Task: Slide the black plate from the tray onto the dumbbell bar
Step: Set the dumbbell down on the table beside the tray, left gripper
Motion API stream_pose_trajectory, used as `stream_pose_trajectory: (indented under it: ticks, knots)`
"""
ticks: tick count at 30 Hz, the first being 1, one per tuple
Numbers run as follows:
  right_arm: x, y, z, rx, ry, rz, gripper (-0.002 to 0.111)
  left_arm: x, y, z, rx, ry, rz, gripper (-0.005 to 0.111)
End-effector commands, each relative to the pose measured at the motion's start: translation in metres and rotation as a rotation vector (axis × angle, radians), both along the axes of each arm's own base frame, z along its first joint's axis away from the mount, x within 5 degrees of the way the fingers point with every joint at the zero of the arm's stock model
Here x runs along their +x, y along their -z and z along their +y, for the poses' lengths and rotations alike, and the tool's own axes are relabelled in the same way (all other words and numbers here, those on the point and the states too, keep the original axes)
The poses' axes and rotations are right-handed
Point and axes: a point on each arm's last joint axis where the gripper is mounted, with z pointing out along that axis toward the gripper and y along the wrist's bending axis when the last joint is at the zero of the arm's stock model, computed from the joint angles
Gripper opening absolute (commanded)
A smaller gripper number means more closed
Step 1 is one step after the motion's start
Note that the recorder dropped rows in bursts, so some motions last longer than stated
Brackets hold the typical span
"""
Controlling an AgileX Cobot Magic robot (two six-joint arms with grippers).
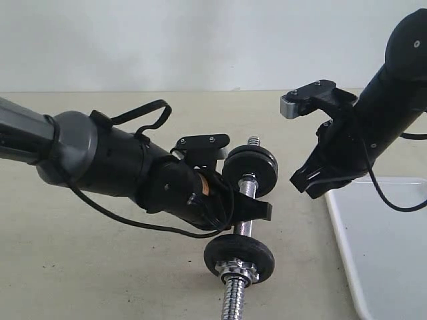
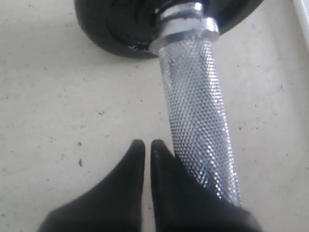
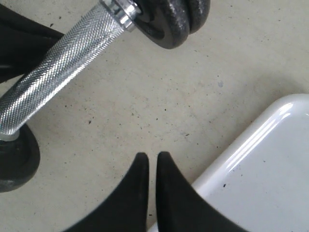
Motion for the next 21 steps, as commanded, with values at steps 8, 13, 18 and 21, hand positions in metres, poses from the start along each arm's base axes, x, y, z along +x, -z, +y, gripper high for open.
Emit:
stream_pose_trajectory:
  ticks: [8, 13, 18, 21]
  knots:
    - [0.001, -0.002, -0.002, -0.007, -0.007, -0.01, 0.0, 0.002, -0.009, -0.012, -0.039, -0.007, -0.007, 0.004]
    - [0.001, -0.002, -0.003, -0.013, -0.011, -0.012, 0.0, -0.001, -0.017, -0.024, -0.052, 0.039, -0.038, 0.004]
    - [0.001, -0.001, -0.005, -0.029, 0.007, -0.005, 0.0, -0.002, -0.016, -0.023, -0.023, 0.061, -0.034, 0.004]
    - [-0.001, -0.001, -0.005, -0.034, 0.002, 0.005, 0.0, -0.003, -0.014, -0.021, 0.007, 0.083, -0.03, 0.004]
